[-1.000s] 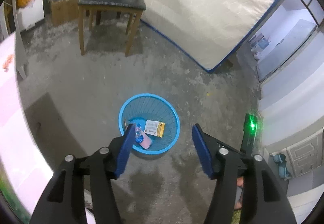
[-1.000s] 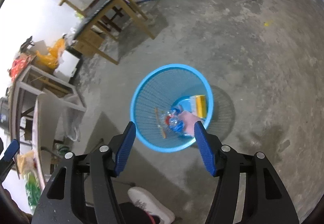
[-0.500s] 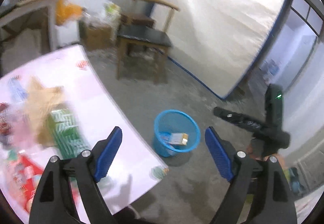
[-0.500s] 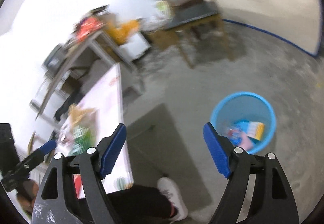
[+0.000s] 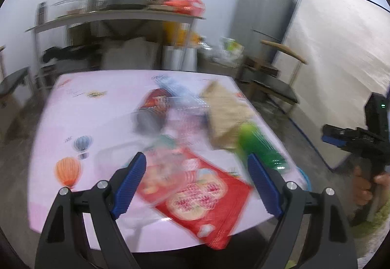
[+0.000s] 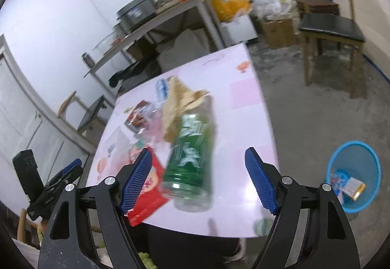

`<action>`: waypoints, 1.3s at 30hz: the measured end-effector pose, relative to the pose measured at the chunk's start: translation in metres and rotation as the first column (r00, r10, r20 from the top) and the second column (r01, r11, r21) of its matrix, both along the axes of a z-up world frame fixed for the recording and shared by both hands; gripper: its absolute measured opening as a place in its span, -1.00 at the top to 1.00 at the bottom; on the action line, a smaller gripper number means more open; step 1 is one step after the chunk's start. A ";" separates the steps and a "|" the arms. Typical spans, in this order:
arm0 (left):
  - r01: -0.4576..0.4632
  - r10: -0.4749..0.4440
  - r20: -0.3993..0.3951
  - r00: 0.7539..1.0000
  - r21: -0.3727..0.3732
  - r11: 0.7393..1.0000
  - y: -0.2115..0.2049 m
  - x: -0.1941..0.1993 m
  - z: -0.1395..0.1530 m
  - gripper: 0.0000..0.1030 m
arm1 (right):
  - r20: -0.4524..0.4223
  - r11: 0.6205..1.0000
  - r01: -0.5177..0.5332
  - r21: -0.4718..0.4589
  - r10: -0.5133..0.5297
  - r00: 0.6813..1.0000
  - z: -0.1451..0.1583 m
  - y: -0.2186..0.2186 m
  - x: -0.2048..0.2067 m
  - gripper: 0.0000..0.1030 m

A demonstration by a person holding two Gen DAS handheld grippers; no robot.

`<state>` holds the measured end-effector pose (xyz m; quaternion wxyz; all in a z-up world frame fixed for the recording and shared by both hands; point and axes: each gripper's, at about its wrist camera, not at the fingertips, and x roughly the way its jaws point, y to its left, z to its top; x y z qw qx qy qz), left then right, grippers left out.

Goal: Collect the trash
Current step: 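Move both tools back toward the table, then grasp the clear plastic container rim with the left tool while the right tool reaches the clear bag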

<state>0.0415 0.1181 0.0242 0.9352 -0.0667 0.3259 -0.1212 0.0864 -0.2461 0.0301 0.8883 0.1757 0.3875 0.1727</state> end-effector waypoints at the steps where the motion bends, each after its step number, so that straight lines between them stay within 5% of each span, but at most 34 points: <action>1: -0.032 0.032 -0.008 0.999 -0.005 0.999 0.012 -0.001 -0.005 -0.61 | -0.002 1.000 -0.016 -0.002 0.016 1.000 0.001 0.008 0.001 -0.45; 9: -0.172 0.162 -0.136 0.977 -0.060 0.983 0.068 0.019 -0.051 -0.58 | -0.029 0.990 -0.125 -0.066 0.123 0.992 -0.003 0.068 0.007 -0.46; 19: -0.238 0.208 -0.278 0.938 -0.080 0.968 0.082 0.057 -0.093 0.18 | -0.039 0.970 -0.218 -0.108 0.215 0.976 -0.005 0.115 0.010 -0.45; 27: -0.254 0.212 -0.290 0.933 -0.114 0.961 0.092 0.062 -0.099 0.80 | -0.068 0.956 -0.265 -0.129 0.258 0.964 -0.012 0.140 0.020 -0.46; 39: -0.297 0.259 -0.245 0.935 -0.133 0.946 0.110 0.053 -0.093 0.93 | -0.083 0.951 -0.275 -0.141 0.266 0.961 -0.010 0.187 0.057 -0.45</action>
